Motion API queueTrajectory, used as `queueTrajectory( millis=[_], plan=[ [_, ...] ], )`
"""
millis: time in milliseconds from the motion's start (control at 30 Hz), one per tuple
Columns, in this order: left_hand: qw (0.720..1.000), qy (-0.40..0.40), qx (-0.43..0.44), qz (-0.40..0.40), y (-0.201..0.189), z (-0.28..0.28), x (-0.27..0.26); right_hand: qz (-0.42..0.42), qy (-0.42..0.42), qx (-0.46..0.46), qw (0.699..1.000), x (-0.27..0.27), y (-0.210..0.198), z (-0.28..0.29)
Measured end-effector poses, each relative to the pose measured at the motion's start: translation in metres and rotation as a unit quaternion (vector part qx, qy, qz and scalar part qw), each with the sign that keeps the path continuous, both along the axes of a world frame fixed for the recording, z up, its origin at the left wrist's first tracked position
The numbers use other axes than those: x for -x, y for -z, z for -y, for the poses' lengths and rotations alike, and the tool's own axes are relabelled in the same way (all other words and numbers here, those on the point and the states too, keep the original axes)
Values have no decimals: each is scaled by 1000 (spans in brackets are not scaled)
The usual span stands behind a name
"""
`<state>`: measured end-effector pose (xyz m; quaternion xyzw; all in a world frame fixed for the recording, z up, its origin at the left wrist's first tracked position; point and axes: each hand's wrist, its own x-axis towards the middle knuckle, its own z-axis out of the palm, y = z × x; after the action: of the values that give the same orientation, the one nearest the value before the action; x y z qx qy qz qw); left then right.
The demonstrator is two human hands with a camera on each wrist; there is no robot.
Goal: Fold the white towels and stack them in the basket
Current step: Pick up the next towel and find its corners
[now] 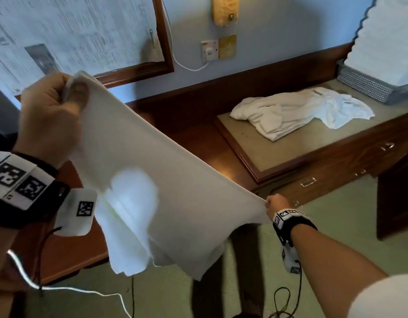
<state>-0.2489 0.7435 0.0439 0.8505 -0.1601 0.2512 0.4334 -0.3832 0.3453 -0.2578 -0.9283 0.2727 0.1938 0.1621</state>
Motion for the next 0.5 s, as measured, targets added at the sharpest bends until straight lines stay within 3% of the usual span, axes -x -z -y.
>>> queueTrajectory(
  millis=[133, 233, 333, 400, 500],
  plan=[
    [997, 65, 14, -35, 2, 20, 5, 33, 6, -54, 998, -12, -30, -17],
    [990, 123, -16, -67, 4, 48, 12, 211, -44, -155, 964, -46, -86, -52],
    [981, 165, -52, -90, 4, 71, 17, 368, -134, -319, 863, -76, -167, -92],
    [976, 180, -57, -107, 0, 83, 21, 396, -202, -425, 788, -85, -218, -109],
    [976, 180, -56, -109, -7, 93, 25, 424, -264, -473, 725, -95, -259, -117]
  ],
)
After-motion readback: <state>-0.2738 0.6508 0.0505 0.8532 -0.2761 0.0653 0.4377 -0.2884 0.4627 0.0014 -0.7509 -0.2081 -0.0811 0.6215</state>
